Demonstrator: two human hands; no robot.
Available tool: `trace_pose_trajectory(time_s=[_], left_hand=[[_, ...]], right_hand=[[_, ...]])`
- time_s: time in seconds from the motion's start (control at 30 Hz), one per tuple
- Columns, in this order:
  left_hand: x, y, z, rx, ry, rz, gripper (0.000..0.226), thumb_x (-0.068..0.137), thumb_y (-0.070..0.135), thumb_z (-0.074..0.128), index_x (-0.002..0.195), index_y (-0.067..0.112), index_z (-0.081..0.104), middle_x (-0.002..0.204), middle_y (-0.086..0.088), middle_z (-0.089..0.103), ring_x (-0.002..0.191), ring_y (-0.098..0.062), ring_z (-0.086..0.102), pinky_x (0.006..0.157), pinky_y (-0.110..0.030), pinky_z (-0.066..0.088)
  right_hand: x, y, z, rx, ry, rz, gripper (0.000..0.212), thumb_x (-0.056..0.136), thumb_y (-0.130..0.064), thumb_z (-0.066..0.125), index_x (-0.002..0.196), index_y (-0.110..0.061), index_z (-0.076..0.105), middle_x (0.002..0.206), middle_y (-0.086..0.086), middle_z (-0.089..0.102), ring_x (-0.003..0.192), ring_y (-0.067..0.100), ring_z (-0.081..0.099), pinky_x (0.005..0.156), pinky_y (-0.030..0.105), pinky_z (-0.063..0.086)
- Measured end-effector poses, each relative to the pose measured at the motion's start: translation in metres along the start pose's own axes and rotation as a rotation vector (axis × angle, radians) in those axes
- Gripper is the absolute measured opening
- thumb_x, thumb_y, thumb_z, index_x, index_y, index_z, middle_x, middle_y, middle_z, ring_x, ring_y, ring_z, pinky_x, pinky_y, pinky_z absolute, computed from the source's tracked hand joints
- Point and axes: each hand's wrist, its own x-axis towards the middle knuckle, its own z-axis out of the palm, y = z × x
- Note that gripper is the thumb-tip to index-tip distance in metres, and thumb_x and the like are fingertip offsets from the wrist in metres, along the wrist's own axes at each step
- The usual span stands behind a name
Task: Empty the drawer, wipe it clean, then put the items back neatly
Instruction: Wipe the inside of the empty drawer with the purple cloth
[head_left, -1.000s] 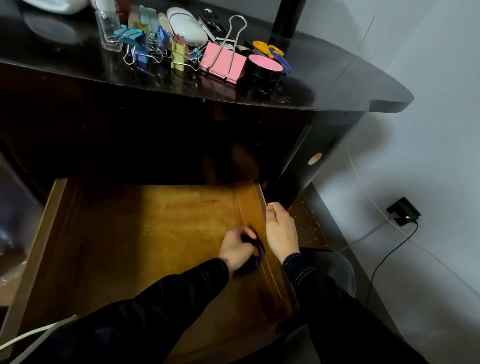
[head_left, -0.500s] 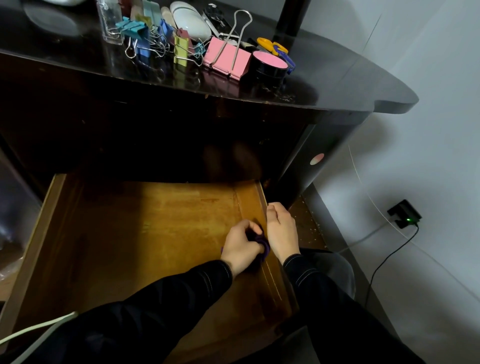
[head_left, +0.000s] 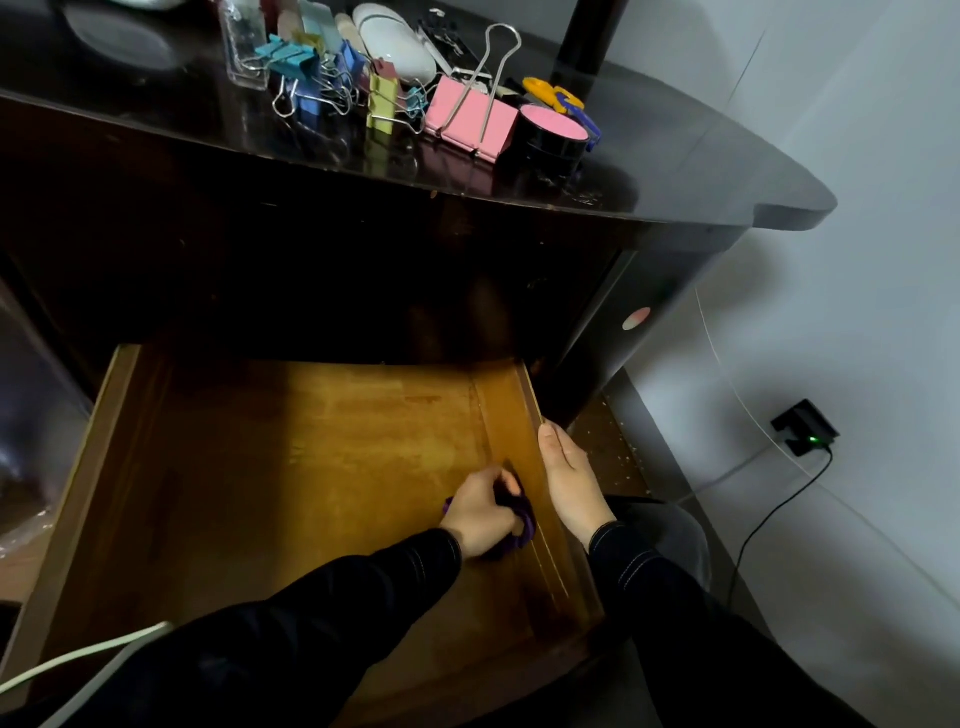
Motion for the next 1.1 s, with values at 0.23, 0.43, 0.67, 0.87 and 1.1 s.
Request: trace_pose_trajectory(time_s=[0.23,0.43,0.67,0.87,1.1], left_hand=[[-0.001,0.002,0.001,-0.092,0.081,0.091,0.034,0.070,-0.011,0.067,0.091,0.015,0.059,0.092,-0.006,0.065,0.080,-0.012,0.063,0.073,-0.029,0.056],[-0.002,-0.002,0.003,-0.010,0.045,0.065,0.031,0.071,-0.008,0.067,0.093,0.011,0.058,0.096,-0.010,0.065,0.091,-0.029,0.066,0.077,-0.042,0.057],[-0.008,-0.015,0.006,0.108,0.005,0.127,0.033,0.070,-0.006,0.069,0.091,0.015,0.054,0.105,-0.012,0.058,0.097,-0.030,0.058,0.086,-0.046,0.053],[-0.010,-0.006,0.013,0.071,0.132,0.213,0.032,0.070,0.000,0.069,0.089,0.022,0.056,0.098,-0.003,0.059,0.092,-0.017,0.058,0.083,-0.036,0.053],[-0.010,-0.018,0.008,0.363,0.014,0.172,0.043,0.076,0.018,0.075,0.107,0.021,0.047,0.113,0.001,0.051,0.102,-0.018,0.052,0.086,-0.031,0.049]], right_hand=[[0.004,0.008,0.003,0.061,0.062,-0.029,0.036,0.107,-0.044,0.034,0.117,-0.027,0.064,0.107,-0.008,0.069,0.100,0.002,0.063,0.090,0.023,0.048],[0.004,0.008,0.001,0.052,0.061,-0.036,0.038,0.108,-0.042,0.034,0.113,-0.020,0.064,0.102,0.003,0.069,0.096,0.015,0.065,0.087,0.030,0.051],[0.004,0.008,0.002,0.053,0.066,-0.026,0.037,0.108,-0.042,0.034,0.112,-0.022,0.064,0.098,-0.004,0.069,0.089,0.005,0.064,0.083,0.024,0.048],[0.004,0.007,0.002,0.078,0.060,-0.018,0.039,0.108,-0.043,0.034,0.115,-0.021,0.065,0.104,0.001,0.069,0.098,0.014,0.065,0.089,0.029,0.050],[0.004,0.007,0.001,0.065,0.060,0.000,0.042,0.107,-0.044,0.033,0.122,-0.018,0.062,0.108,0.000,0.069,0.103,0.016,0.064,0.093,0.031,0.049]])
